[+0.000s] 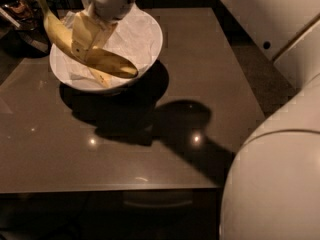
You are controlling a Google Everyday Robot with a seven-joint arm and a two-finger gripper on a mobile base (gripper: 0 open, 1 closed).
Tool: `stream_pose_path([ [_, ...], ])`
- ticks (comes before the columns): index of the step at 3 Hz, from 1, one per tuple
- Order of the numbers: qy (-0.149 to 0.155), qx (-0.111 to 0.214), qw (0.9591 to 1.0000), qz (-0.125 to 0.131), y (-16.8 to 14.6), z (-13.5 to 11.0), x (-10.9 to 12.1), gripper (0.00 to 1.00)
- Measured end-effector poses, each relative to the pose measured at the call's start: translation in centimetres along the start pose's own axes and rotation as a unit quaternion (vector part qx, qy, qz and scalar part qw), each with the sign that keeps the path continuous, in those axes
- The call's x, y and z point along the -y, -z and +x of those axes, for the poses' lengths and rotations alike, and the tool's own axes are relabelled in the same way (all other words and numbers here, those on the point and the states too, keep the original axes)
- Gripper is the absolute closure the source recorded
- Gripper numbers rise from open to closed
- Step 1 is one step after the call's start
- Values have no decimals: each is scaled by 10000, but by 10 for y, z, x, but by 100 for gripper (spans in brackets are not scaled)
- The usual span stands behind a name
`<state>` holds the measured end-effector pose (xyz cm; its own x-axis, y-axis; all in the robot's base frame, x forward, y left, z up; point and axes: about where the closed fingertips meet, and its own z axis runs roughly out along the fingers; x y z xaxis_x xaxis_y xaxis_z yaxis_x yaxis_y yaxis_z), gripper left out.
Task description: Pick banana from white bowl
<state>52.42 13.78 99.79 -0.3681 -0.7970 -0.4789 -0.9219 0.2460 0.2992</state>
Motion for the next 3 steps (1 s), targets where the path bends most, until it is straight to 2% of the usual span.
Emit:
stream_pose_path([
  [1, 72, -7, 10000, -11, -5, -3, -8, 100],
  [3, 312, -247, 9986, -334, -45, -7, -49, 100],
])
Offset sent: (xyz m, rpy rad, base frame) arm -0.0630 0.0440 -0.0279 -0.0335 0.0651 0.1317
